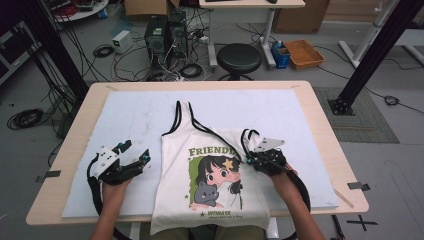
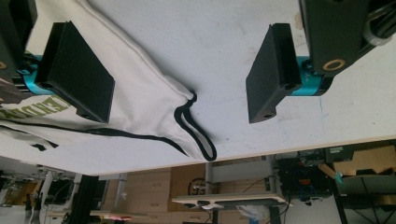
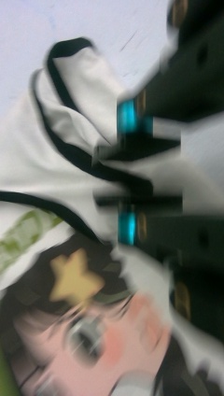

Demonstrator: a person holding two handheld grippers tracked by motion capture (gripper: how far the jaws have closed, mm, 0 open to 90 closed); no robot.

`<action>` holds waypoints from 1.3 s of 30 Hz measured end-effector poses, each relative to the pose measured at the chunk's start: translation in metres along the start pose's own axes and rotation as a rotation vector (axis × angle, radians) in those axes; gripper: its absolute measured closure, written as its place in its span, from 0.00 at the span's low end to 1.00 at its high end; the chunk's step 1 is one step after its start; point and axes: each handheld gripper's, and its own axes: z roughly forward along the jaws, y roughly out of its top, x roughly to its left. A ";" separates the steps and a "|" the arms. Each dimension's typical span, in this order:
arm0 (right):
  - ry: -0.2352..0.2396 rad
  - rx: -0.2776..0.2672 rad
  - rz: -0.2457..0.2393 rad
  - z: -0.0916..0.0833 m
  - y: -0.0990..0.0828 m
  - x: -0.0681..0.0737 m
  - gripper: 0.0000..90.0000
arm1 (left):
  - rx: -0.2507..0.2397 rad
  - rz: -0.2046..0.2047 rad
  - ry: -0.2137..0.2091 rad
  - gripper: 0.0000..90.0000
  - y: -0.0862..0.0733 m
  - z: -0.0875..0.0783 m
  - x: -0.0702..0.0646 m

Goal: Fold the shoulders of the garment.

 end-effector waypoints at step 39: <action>-0.075 -0.210 0.213 -0.022 -0.025 -0.037 0.31 | 0.583 -0.010 0.059 0.36 0.035 0.216 0.001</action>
